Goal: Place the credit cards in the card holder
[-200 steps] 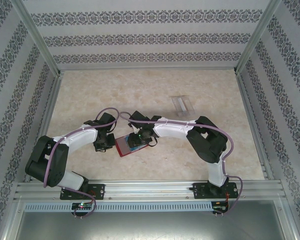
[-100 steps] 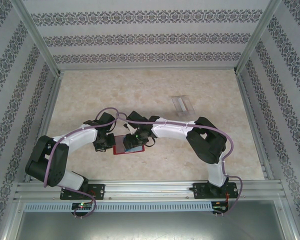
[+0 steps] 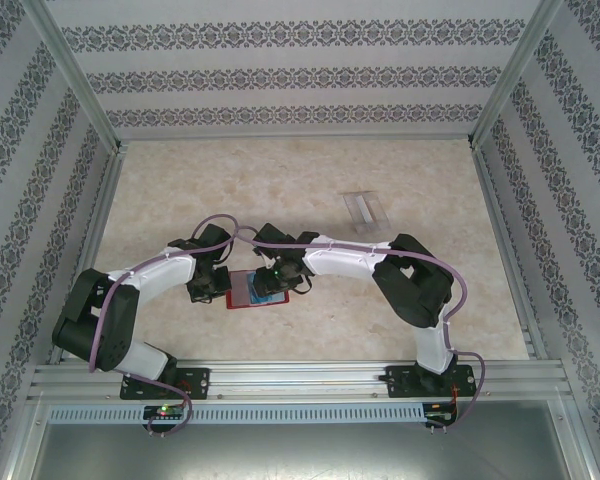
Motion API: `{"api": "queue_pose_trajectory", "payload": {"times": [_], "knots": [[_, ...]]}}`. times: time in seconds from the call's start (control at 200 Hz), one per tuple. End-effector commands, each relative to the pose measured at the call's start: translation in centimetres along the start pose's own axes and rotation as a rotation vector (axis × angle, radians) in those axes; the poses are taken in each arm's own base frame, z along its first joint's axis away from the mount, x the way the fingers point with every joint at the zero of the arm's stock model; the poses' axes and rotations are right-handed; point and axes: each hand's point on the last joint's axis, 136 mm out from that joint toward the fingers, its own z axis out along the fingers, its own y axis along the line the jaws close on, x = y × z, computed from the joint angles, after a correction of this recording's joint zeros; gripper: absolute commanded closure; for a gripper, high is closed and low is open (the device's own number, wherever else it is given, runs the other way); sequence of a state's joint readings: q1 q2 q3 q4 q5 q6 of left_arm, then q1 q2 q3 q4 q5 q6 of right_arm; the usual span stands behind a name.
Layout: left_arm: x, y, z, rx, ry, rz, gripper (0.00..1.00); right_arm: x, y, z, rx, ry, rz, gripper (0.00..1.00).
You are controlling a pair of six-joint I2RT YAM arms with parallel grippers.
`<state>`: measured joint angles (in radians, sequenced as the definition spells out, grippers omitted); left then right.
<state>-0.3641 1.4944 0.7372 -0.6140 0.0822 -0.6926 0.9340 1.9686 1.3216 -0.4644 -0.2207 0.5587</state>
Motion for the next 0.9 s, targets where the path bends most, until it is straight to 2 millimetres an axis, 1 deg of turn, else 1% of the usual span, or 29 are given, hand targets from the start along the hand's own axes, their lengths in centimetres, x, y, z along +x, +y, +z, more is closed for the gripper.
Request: {"api": "queue_pose_trajectory", "payload": {"times": [0.0,0.095,0.14,0.265,0.365,0.545,0.694,0.894], "knots": [[0.4,-3.8,2.8,0.186,0.052,0.023,1.00,-0.4,0.8,-0.4,0.010,-0.018,0.007,0.61],[0.4,-3.8,2.9,0.187,0.052,0.024,1.00,-0.6,1.1,-0.2,0.001,-0.021,0.014,0.63],[0.4,-3.9,2.9,0.188,0.051,0.024,1.00,-0.5,0.8,0.0,0.011,-0.013,0.019,0.63],[0.4,-3.9,2.9,0.193,0.051,0.025,1.00,-0.6,0.3,0.1,0.041,-0.020,0.042,0.59],[0.5,-3.9,3.0,0.192,0.053,0.024,1.00,-0.7,0.0,0.2,0.051,-0.029,0.062,0.58],[0.6,-4.0,3.1,0.200,0.056,0.024,0.99,-0.4,-0.2,1.1,0.056,-0.015,0.078,0.58],[0.6,-4.1,3.0,0.209,0.056,0.024,0.99,-0.4,0.3,1.6,0.042,-0.011,0.080,0.60],[0.7,-4.3,3.0,0.224,0.058,0.024,0.99,-0.7,1.1,1.5,0.015,-0.024,0.073,0.68]]}}
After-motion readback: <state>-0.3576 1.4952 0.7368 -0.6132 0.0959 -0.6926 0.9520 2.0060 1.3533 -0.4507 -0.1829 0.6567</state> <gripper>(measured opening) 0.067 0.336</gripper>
